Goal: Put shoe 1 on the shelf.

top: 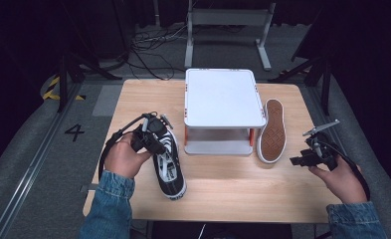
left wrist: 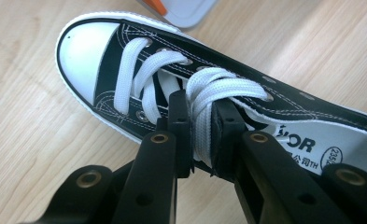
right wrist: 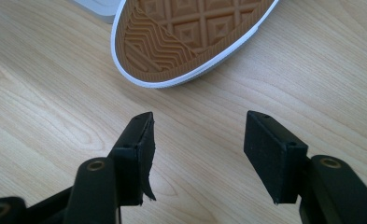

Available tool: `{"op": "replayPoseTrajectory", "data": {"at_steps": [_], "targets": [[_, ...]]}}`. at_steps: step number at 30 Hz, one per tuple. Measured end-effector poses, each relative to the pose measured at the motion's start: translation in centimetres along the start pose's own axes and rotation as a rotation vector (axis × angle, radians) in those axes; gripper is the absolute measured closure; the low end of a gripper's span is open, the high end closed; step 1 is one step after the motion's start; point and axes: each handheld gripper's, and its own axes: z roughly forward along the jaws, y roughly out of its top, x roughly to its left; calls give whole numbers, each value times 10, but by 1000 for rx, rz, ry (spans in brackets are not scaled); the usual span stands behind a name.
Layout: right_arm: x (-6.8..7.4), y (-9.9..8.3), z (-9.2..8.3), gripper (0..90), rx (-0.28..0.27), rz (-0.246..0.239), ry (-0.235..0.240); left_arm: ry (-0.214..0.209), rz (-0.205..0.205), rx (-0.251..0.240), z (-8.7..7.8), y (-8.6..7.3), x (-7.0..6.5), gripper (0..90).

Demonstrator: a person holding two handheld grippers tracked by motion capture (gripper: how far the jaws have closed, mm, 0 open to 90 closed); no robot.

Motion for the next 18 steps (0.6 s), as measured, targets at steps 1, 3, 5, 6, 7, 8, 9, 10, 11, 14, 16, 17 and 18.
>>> {"op": "replayPoseTrajectory", "data": {"at_steps": [1, 3, 5, 6, 7, 8, 9, 10, 11, 14, 16, 17, 18], "targets": [[0, 0, 0, 442, 1, -2, 0, 7, -9, -6, -3, 0, 0, 815], [0, 0, 1, 442, 3, 0, 0, 26, -15, -7, -15, 2, 0, 814], [-1, 0, 1, 441, 2, 2, 0, 42, -14, -16, -24, 5, 0, 814], [-1, 0, 1, 442, 2, 5, 0, 49, -14, -20, -28, 6, 0, 814], [-1, -1, 0, 441, 3, 5, -1, 56, -11, -25, -33, 8, 0, 814], [-2, -1, 0, 441, 0, 7, 0, 60, -10, -32, -37, 9, 0, 814], [-2, -1, -1, 441, 0, 9, -2, 67, -12, -38, -42, 12, 0, 814], [-2, -2, -1, 442, -3, 8, -3, 76, -6, -43, -46, 14, 0, 814], [-2, -2, -1, 442, -3, 10, -4, 83, -2, -47, -51, 16, 0, 814], [-3, -4, -2, 442, -2, 14, -4, 98, 10, -56, -60, 24, -1, 815], [-4, -6, -3, 442, -1, 22, -7, 105, 17, -64, -67, 28, -1, 815], [-5, -7, -3, 442, -4, 23, -7, 103, 23, -69, -71, 29, -1, 815], [-5, -8, -4, 442, -5, 25, -9, 104, 25, -78, -73, 30, 0, 815]]}}
